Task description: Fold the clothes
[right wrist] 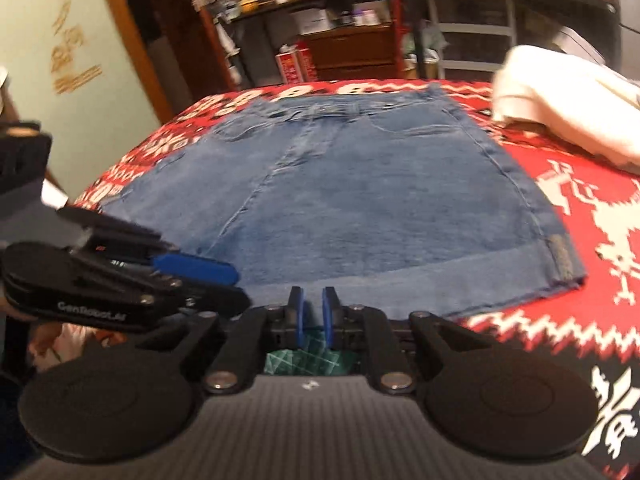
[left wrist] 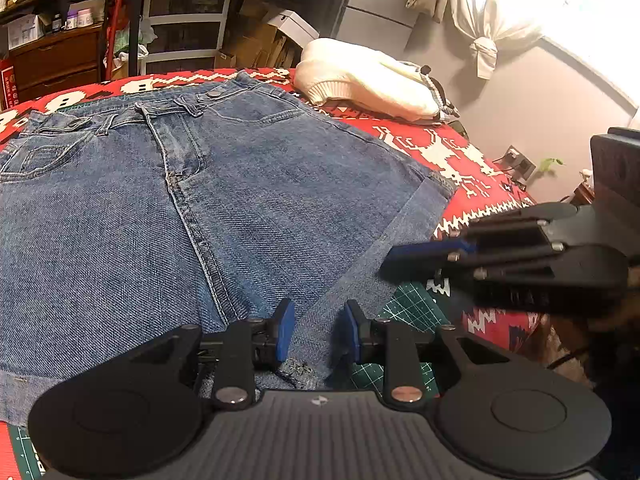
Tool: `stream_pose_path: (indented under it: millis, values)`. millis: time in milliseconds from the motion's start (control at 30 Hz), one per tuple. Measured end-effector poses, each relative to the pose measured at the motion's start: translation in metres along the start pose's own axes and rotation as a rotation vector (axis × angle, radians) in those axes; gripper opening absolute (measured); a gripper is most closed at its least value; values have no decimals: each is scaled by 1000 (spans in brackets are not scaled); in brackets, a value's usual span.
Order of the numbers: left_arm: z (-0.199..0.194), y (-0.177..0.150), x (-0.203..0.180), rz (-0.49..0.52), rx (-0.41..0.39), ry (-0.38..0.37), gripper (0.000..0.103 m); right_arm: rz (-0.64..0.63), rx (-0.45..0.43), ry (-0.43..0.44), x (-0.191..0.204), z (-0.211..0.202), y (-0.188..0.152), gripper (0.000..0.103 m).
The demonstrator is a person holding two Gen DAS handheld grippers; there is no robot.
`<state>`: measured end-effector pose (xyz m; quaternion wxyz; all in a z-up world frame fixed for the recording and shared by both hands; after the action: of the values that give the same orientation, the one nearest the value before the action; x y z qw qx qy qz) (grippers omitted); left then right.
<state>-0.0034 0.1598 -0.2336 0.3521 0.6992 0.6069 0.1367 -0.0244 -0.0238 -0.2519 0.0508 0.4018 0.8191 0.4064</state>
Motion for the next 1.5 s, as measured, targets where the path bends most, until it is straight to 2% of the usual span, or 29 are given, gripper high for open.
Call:
stream_pose_path:
  millis: [67, 233, 367, 533, 733, 933, 1033, 1133, 1500]
  values:
    - [0, 0, 0, 2, 0, 1, 27, 7, -3, -27, -6, -2, 1, 12]
    - [1, 0, 0, 0, 0, 1, 27, 141, -24, -141, -58, -15, 4, 10]
    - [1, 0, -1, -1, 0, 3, 27, 205, -50, -236, -92, -25, 6, 13]
    - [1, 0, -1, -1, 0, 5, 27, 234, -59, -245, -103, -28, 3, 13]
    - [1, 0, -1, -1, 0, 7, 27, 51, -1, -130, -44, -9, 5, 15]
    - [1, -1, 0, 0, -2, 9, 27, -46, 36, 42, 18, 7, 7, 15]
    - [0, 0, 0, -1, -2, 8, 26, -82, 54, 71, 34, 15, 6, 15]
    - [1, 0, 0, -3, -3, 7, 26, -69, 53, 61, 30, 12, 4, 13]
    - [1, 0, 1, -4, -3, 6, 26, 100, -1, -191, -69, -20, 10, 14]
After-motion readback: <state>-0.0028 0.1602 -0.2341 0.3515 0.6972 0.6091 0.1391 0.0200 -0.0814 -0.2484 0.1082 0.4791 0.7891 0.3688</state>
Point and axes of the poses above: each gripper's, at about its wrist camera, not at the fingertips, and z roughly the way its jaws point, x to its left, y to its top, the point moved 3 cm from there along z, roughly the way its jaws point
